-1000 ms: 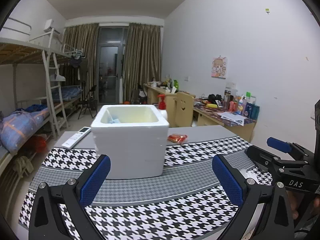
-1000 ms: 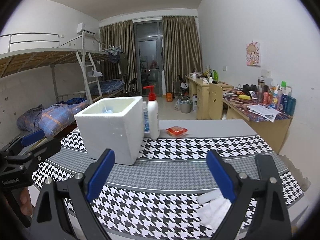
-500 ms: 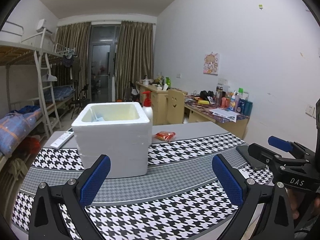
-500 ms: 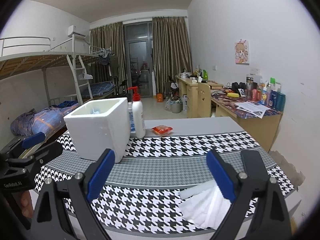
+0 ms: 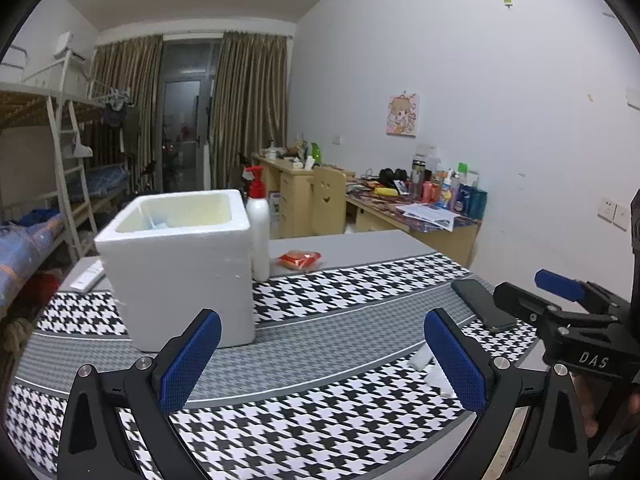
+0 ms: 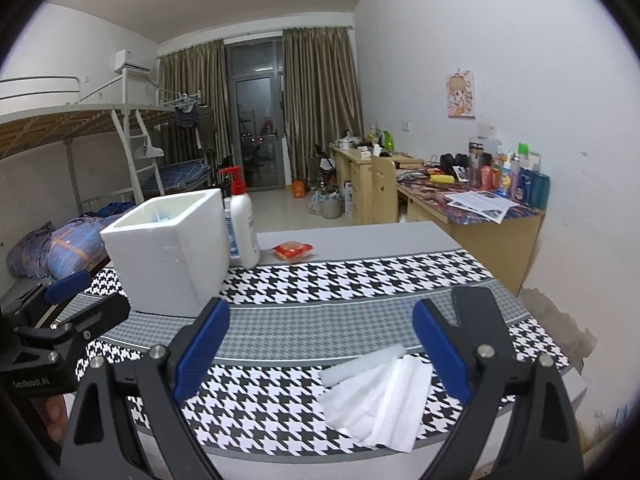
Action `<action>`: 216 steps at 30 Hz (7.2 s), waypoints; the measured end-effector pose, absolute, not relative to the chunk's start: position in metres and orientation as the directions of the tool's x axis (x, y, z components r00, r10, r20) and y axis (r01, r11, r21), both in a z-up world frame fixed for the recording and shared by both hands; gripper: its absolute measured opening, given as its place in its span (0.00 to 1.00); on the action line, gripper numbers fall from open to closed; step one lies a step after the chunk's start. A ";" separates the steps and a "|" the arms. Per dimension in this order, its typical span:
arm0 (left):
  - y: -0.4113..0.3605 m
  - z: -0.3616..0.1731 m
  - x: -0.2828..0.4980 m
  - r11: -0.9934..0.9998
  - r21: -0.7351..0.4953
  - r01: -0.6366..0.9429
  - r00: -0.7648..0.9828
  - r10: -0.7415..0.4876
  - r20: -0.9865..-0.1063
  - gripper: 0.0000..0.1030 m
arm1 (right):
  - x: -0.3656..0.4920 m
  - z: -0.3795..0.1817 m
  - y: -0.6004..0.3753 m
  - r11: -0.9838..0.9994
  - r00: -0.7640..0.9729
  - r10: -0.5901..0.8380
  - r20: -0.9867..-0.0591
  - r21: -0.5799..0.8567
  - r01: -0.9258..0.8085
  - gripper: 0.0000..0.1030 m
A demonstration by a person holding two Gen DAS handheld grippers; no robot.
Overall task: Organize soft objects
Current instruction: 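Move the right gripper toward the white tissues while the left gripper approaches the white foam roll, then close the right gripper on the white tissues, then close the left gripper on the white foam roll while the right gripper lifts the tissues, then carry the foam roll and tissues over the white foam box with both grippers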
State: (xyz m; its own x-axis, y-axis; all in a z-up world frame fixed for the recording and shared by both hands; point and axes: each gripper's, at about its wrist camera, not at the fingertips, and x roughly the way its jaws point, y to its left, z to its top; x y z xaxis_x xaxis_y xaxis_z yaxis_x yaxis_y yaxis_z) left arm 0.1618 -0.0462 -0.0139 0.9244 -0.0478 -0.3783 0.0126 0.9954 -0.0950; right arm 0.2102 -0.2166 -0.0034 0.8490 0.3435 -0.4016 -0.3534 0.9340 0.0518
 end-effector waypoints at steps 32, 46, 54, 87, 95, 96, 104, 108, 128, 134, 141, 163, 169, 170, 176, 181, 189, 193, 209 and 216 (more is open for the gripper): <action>-0.089 -0.042 0.209 0.989 -0.049 0.142 0.875 -0.149 -0.462 0.99 | 0.222 -0.037 -0.257 0.959 0.840 0.279 -0.466 0.085 -0.272 0.92; -0.108 -0.054 0.243 0.969 -0.043 0.244 0.793 -0.225 -0.566 0.99 | 0.236 -0.057 -0.266 0.963 0.817 0.266 -0.513 0.104 -0.248 0.92; -0.121 -0.059 0.257 0.950 -0.013 0.311 0.760 -0.257 -0.597 0.99 | 0.240 -0.064 -0.267 0.968 0.811 0.247 -0.530 0.091 -0.235 0.92; -0.124 -0.093 0.295 0.932 -0.050 0.359 0.702 -0.305 -0.643 0.99 | 0.288 -0.124 -0.241 0.974 0.664 0.153 -0.732 -0.002 -0.226 0.90; -0.140 -0.100 0.301 0.925 -0.029 0.379 0.675 -0.298 -0.675 0.99 | 0.284 -0.120 -0.255 0.975 0.668 0.148 -0.729 -0.004 -0.220 0.41; -0.143 -0.102 0.302 0.923 -0.023 0.384 0.670 -0.295 -0.682 0.99 | 0.283 -0.120 -0.258 0.976 0.668 0.151 -0.729 0.002 -0.218 0.29; -0.161 -0.112 0.308 0.899 -0.008 0.438 0.626 -0.311 -0.716 0.96 | 0.279 -0.119 -0.269 0.975 0.671 0.170 -0.722 0.024 -0.221 0.15; -0.165 -0.115 0.314 0.901 -0.005 0.434 0.617 -0.301 -0.727 0.92 | 0.280 -0.119 -0.270 0.975 0.669 0.178 -0.721 0.037 -0.220 0.15; -0.189 -0.132 0.328 0.849 0.014 0.528 0.541 -0.324 -0.776 0.41 | 0.280 -0.120 -0.275 0.970 0.676 0.206 -0.707 0.058 -0.235 0.15; -0.188 -0.131 0.324 0.858 0.022 0.514 0.554 -0.312 -0.772 0.24 | 0.279 -0.121 -0.276 0.970 0.678 0.208 -0.705 0.061 -0.234 0.15; -0.189 -0.130 0.322 0.860 0.029 0.510 0.561 -0.306 -0.769 0.22 | 0.280 -0.121 -0.276 0.971 0.681 0.211 -0.701 0.068 -0.231 0.15; -0.162 -0.117 0.311 0.895 -0.020 0.446 0.615 -0.322 -0.719 0.17 | 0.277 -0.104 -0.265 0.975 0.704 0.201 -0.681 0.067 -0.213 0.14; -0.156 -0.111 0.310 0.909 -0.011 0.417 0.645 -0.305 -0.701 0.17 | 0.273 -0.098 -0.264 0.976 0.724 0.201 -0.660 0.073 -0.205 0.14; -0.154 -0.109 0.311 0.910 -0.014 0.414 0.648 -0.305 -0.698 0.17 | 0.272 -0.096 -0.264 0.976 0.728 0.200 -0.656 0.072 -0.204 0.14; -0.146 -0.098 0.310 0.920 -0.016 0.392 0.671 -0.298 -0.679 0.17 | 0.272 -0.083 -0.261 0.976 0.751 0.206 -0.627 0.078 -0.203 0.14; -0.139 -0.085 0.306 0.929 -0.021 0.369 0.694 -0.290 -0.659 0.17 | 0.269 -0.067 -0.258 0.975 0.774 0.211 -0.597 0.074 -0.208 0.14; -0.128 -0.057 0.293 0.942 0.013 0.336 0.747 -0.258 -0.612 0.17 | 0.260 -0.043 -0.244 0.968 0.805 0.236 -0.544 0.063 -0.241 0.14; -0.120 -0.046 0.285 0.948 0.014 0.319 0.771 -0.251 -0.585 0.17 | 0.257 -0.036 -0.239 0.968 0.817 0.238 -0.526 0.055 -0.246 0.14; -0.095 -0.009 0.261 0.965 -0.011 0.263 0.815 -0.229 -0.532 0.17 | 0.247 -0.005 -0.226 0.959 0.849 0.269 -0.455 0.051 -0.277 0.14; -0.078 0.006 0.249 0.970 -0.013 0.241 0.840 -0.216 -0.499 0.17 | 0.241 0.008 -0.212 0.953 0.861 0.287 -0.419 0.038 -0.300 0.14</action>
State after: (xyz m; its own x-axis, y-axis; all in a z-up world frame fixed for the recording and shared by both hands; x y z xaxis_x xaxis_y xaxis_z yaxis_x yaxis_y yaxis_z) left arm 0.2493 -0.0781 0.0058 0.8396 -0.2157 -0.4986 0.2414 0.9703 -0.0134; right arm 0.2413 -0.2125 0.0084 0.8614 0.2875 -0.4188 -0.2995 0.9533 0.0383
